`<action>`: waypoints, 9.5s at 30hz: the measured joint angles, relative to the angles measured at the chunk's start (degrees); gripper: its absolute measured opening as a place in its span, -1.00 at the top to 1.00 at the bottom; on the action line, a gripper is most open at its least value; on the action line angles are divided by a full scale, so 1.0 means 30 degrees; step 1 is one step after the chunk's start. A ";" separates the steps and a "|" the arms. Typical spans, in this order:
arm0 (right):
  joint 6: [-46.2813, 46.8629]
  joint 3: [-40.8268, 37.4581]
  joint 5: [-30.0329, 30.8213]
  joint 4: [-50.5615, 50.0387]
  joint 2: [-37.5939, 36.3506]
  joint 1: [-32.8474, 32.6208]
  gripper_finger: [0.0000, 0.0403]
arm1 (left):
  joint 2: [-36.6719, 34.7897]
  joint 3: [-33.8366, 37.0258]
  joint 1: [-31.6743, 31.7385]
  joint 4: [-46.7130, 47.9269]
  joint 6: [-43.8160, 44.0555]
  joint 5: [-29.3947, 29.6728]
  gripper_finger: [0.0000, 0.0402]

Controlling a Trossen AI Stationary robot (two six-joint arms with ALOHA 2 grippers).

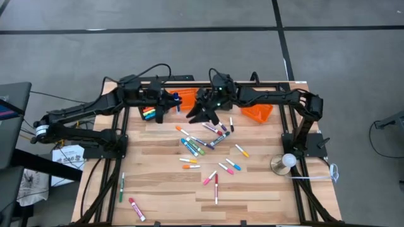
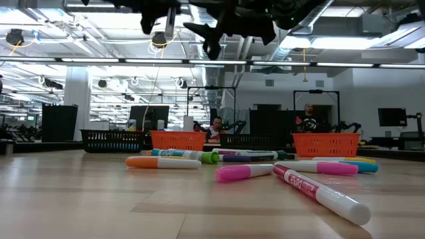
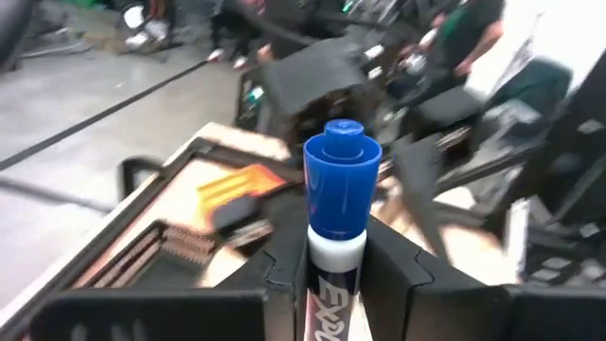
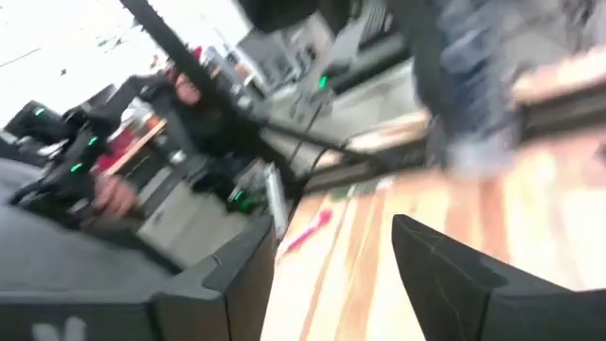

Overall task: Pick & Place Markers
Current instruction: Put the dark blue marker pen into the left orange bin, then put the red marker pen into the left orange bin

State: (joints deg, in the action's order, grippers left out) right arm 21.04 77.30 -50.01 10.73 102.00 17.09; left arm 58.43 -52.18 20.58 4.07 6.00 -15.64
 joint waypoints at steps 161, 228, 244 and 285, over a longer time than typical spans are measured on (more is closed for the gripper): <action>-0.8889 -0.3835 1.4523 -1.0998 -0.0280 -0.1234 0.04 | -0.2601 0.4524 -0.5551 0.1406 0.3598 0.5150 0.25; -0.4330 0.1064 -1.3048 -0.9180 -0.3138 0.4701 0.78 | -0.2601 0.4524 -0.5544 0.1122 0.3599 0.5714 0.25; -0.8953 0.1361 0.6970 -0.7616 -0.0910 0.2895 0.78 | -0.2944 0.4517 -0.5543 0.1048 0.3145 0.6367 0.25; -1.7170 1.8768 1.2168 -1.8358 1.3313 0.2841 0.78 | -0.6818 0.4524 -0.5333 0.1342 0.1944 0.8299 0.25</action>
State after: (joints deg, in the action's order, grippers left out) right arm -30.47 133.60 -13.50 -44.34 141.93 25.62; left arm 37.98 -38.61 4.58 8.10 11.84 9.26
